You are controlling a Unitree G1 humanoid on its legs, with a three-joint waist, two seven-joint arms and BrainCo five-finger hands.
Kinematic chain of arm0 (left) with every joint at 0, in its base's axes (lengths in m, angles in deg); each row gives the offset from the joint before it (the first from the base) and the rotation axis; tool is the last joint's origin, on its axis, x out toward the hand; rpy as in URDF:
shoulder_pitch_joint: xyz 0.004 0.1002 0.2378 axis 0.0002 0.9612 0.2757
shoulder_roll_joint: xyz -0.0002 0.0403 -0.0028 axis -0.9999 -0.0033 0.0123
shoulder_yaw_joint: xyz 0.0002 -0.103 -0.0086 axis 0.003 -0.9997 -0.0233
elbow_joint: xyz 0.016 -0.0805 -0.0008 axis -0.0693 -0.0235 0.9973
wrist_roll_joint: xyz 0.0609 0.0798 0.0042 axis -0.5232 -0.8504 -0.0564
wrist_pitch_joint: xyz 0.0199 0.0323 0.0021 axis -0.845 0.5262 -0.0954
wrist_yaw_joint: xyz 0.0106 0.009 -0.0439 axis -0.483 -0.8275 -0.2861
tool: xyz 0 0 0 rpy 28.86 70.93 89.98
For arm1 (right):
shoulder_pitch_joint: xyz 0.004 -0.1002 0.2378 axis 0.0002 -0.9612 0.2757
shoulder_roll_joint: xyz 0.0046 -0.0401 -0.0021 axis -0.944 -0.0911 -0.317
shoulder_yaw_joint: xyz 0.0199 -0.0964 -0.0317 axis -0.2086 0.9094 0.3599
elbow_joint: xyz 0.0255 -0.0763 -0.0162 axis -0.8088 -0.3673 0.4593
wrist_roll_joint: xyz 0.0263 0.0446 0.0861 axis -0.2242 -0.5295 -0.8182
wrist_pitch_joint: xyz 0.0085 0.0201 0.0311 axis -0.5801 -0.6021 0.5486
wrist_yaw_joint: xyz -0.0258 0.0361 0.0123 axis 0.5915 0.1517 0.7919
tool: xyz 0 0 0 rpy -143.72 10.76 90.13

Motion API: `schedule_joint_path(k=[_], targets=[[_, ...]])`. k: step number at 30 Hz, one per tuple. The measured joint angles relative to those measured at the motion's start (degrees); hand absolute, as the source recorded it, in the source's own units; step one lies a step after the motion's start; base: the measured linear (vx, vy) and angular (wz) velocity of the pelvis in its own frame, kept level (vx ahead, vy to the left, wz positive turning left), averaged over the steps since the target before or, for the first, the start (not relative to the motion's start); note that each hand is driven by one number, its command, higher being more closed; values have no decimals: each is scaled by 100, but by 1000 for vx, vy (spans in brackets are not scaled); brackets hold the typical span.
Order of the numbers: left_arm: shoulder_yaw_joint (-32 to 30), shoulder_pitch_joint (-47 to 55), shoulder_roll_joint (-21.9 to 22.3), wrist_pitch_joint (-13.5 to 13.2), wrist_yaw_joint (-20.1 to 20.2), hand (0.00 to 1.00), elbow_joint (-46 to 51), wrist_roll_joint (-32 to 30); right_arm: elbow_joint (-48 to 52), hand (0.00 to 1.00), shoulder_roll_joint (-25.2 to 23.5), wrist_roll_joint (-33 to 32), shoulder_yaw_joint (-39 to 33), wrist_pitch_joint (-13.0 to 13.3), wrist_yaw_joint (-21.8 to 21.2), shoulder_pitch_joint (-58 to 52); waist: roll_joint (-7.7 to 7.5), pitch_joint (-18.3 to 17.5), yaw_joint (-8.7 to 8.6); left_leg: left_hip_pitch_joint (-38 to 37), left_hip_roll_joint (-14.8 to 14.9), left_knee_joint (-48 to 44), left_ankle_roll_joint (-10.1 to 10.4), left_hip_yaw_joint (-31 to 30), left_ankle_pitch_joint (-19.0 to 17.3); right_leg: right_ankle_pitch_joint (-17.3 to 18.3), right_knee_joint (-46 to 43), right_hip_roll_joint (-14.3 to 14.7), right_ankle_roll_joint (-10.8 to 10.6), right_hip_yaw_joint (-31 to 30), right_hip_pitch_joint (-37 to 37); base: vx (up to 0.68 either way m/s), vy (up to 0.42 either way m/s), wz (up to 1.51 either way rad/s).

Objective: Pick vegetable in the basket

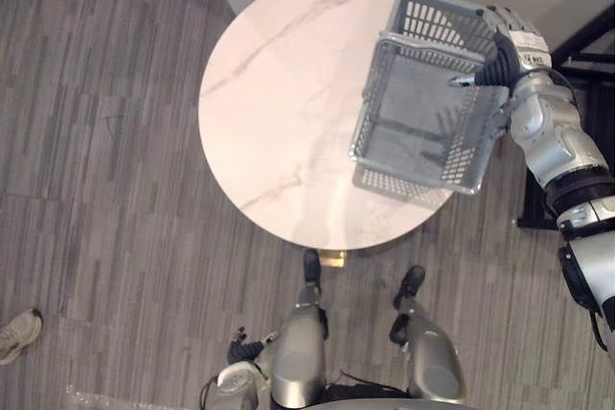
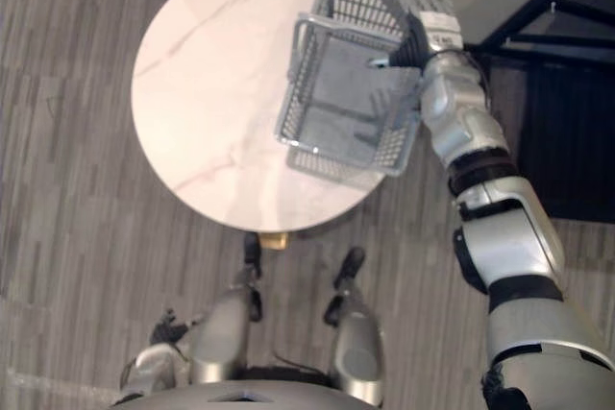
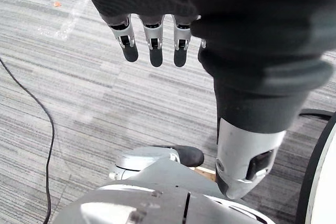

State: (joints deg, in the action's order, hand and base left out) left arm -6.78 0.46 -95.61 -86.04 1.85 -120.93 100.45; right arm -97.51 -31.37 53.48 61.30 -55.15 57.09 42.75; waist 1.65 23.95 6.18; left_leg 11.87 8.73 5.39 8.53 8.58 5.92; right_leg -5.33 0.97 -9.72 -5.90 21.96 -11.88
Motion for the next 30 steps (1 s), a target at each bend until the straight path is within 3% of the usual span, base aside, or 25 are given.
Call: schedule_joint_path(k=[15,16,30], targets=[[285,-106,-18,-49,-26,0,3,3,-1075,0,-6,-3,-455,-58,53,587,139,204,103,174,-29,0,8,-147,86,0,-10,-24,0,130,-85,9,3,5],[293,-106,-18,-49,-31,0,3,3,-1082,100,-9,-3,-455,-61,53,587,145,207,109,174,-27,0,9,-147,86,0,-11,-22,0,130,-85,0,0,0],[394,-139,-23,-44,-148,0,1,1,-1046,100,-52,225,-311,-108,54,506,165,217,182,162,-13,0,29,-150,125,1,-31,-13,1,125,-80,0,0,0]])
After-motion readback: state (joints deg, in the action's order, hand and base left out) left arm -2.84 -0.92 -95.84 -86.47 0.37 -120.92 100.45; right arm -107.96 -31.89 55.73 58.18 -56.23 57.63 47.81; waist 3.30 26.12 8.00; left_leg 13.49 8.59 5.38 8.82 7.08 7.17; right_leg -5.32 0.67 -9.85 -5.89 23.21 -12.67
